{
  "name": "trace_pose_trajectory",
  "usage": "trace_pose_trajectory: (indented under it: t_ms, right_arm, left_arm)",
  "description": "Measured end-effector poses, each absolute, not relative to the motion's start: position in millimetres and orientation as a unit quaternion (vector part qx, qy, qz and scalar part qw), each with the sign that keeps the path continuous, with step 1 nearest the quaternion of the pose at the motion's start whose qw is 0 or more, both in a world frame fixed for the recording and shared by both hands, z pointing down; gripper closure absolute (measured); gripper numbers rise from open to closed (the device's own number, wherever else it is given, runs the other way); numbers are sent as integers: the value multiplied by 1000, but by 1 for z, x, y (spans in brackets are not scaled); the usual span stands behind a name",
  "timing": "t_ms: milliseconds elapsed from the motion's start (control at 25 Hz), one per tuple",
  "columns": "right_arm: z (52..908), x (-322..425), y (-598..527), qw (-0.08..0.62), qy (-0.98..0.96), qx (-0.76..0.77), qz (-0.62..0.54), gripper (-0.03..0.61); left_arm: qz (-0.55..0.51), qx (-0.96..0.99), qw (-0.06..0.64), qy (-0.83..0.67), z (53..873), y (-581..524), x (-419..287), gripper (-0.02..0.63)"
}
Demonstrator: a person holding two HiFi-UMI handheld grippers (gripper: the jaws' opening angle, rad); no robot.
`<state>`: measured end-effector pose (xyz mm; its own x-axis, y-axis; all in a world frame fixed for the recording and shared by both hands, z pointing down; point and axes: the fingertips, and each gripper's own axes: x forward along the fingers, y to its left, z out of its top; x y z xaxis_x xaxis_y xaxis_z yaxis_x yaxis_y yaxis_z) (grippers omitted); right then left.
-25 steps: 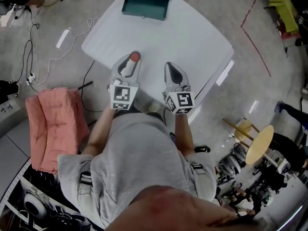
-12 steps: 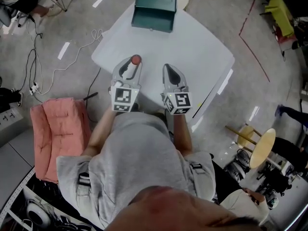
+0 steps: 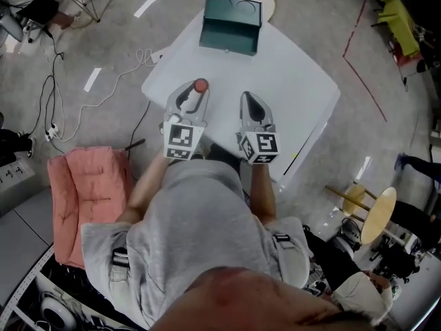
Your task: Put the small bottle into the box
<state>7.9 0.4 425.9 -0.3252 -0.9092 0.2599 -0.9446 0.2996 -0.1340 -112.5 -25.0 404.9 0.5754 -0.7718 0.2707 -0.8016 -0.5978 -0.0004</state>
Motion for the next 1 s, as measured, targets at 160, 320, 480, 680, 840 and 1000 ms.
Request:
trace_pose_trajectory:
  t_ms: [160,320,480,680,840,1000]
  right_arm:
    - [424,6,-7,71,-804,576,128,575]
    - [420,4,-15,73,-808,571,124,575]
    - [419,8,-28,72,-809,571,120,575]
    - [426,11,-52,76,-811,566,127,575]
    - [435,13,-70,78,-814,560,134,575]
    - [444,11,-94,80,-817,554,137,575]
  left_arm:
    - [114,886,60,-446,400,-33,-116,477]
    - [112,882,57,-454,398,-46,-120,477]
    - [112,879,63,-458,401,-59,-119,477]
    - [119,877,75,-459,411,-82,-114,477]
    - [127,877,73,-457,417,-104,-106,477]
    - [135,876,77,-457,425,-131,-103,477]
